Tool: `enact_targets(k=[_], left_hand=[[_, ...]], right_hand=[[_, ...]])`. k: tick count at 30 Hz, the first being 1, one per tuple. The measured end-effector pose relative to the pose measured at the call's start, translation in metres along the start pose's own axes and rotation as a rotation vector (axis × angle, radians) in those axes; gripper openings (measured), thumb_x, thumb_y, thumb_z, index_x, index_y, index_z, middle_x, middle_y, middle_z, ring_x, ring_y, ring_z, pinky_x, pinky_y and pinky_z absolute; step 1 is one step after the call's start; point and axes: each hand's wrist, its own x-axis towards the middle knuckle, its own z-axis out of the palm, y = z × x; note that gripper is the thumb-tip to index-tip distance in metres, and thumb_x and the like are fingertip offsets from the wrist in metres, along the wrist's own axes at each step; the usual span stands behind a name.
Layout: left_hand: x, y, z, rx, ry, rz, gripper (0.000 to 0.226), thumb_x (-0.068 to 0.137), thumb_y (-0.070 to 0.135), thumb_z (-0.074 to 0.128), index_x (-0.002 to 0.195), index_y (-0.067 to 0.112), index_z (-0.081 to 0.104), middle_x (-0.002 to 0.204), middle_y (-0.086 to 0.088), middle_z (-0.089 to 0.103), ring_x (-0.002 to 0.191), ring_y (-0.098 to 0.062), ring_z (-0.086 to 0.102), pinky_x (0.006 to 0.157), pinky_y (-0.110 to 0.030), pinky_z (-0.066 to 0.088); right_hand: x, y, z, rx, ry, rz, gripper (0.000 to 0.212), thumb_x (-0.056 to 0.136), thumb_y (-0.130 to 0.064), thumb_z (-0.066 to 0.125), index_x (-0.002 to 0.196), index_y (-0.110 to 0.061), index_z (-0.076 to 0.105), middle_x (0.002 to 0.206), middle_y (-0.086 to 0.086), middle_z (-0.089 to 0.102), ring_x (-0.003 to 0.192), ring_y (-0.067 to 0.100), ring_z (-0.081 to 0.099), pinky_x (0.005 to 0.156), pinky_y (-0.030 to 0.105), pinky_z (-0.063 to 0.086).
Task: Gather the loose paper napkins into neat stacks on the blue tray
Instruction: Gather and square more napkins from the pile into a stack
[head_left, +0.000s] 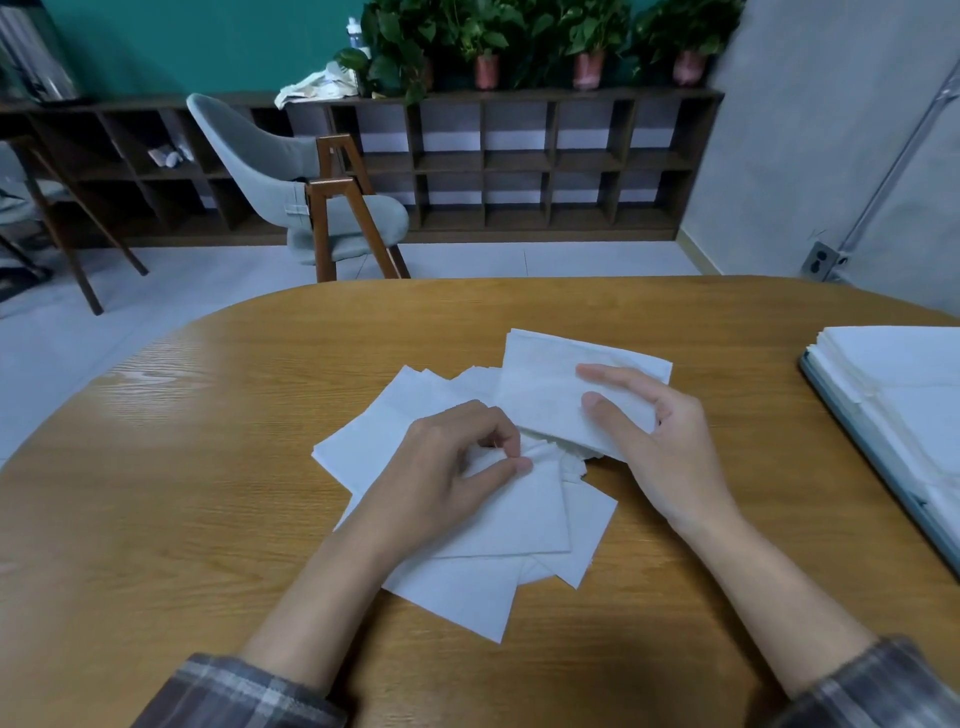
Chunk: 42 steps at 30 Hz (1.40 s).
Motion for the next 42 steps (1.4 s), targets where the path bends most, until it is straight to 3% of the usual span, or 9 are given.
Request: enact_targets(k=[5,12,17,20,23,25,31,37,42], left_hand=[[0.003,-0.009,0.007,0.235,0.081,0.185,0.012,0.096,0.031,0.078,0.093,0.023,0.07,0.12,0.007,0.053,0.11,-0.01,0.054,0.086,-0.027,0.041],[0.003,-0.006,0.004,0.242,0.105,0.209,0.02,0.096,0.032,0.075,0.087,0.019,0.062,0.089,0.009,0.06,0.083,-0.012,0.052,0.077,-0.034,0.042],[0.002,0.003,0.001,0.101,0.174,0.102,0.017,0.097,0.03,0.073,0.092,0.018,0.063,0.09,0.018,0.065,0.079,0.006,0.055,0.075,-0.013,0.037],[0.003,0.01,-0.001,-0.05,0.276,0.09,0.019,0.094,0.029,0.077,0.09,0.015,0.066,0.088,0.014,0.066,0.075,-0.006,0.062,0.07,-0.019,0.046],[0.003,0.014,-0.003,-0.143,0.278,0.047,0.022,0.088,0.03,0.083,0.095,0.015,0.069,0.087,0.009,0.068,0.079,-0.014,0.066,0.074,-0.026,0.053],[0.003,0.012,-0.008,-0.175,0.226,-0.064,0.033,0.083,0.032,0.088,0.108,0.024,0.069,0.085,0.007,0.068,0.08,-0.016,0.066,0.075,-0.029,0.053],[0.007,0.017,-0.028,-0.559,0.282,-0.297,0.048,0.083,0.009,0.086,0.124,0.025,0.066,0.093,-0.013,0.075,0.076,-0.022,0.078,0.068,-0.035,0.065],[0.007,0.023,-0.02,-0.615,0.263,-0.322,0.049,0.084,0.004,0.084,0.127,0.019,0.064,0.098,-0.007,0.081,0.083,-0.029,0.08,0.074,-0.041,0.066],[0.007,0.022,-0.016,-0.626,0.243,-0.34,0.048,0.085,0.005,0.084,0.126,0.02,0.064,0.099,-0.008,0.081,0.083,-0.029,0.081,0.076,-0.045,0.065]], right_hand=[[0.0,0.0,0.0,-0.038,0.007,-0.022,0.022,0.098,-0.014,0.072,0.117,-0.024,0.078,0.12,-0.022,0.075,0.125,-0.005,0.061,0.108,0.016,0.042],[-0.001,0.0,0.0,-0.147,-0.005,-0.054,0.023,0.098,-0.019,0.073,0.118,-0.028,0.078,0.121,-0.023,0.074,0.128,0.001,0.06,0.109,0.022,0.042],[-0.005,-0.013,-0.001,-0.099,-0.085,-0.042,0.025,0.093,-0.027,0.077,0.118,-0.027,0.078,0.121,-0.024,0.074,0.125,-0.006,0.06,0.105,0.011,0.041],[-0.01,-0.018,0.001,-0.062,-0.206,0.001,0.028,0.084,-0.042,0.078,0.11,-0.032,0.079,0.117,-0.023,0.075,0.12,-0.003,0.064,0.103,0.019,0.046],[-0.013,-0.018,0.01,0.002,-0.209,0.028,0.005,0.088,-0.029,0.08,0.092,-0.031,0.079,0.098,-0.023,0.077,0.098,-0.005,0.069,0.085,0.014,0.048],[-0.011,-0.018,0.009,0.022,-0.113,0.028,0.011,0.09,-0.021,0.08,0.087,-0.031,0.077,0.093,-0.026,0.076,0.093,-0.008,0.068,0.083,0.009,0.045],[-0.006,-0.021,-0.005,0.193,-0.128,0.049,0.012,0.095,-0.018,0.077,0.107,-0.016,0.077,0.113,-0.001,0.079,0.109,0.025,0.073,0.097,0.04,0.056],[-0.013,-0.027,0.004,0.252,-0.27,0.077,0.05,0.09,-0.017,0.075,0.136,-0.03,0.06,0.122,-0.003,0.074,0.109,0.017,0.073,0.085,0.026,0.058],[-0.013,-0.028,0.006,0.229,-0.246,0.036,0.061,0.094,-0.02,0.073,0.144,-0.046,0.049,0.123,0.005,0.073,0.111,0.021,0.073,0.092,0.033,0.06]])
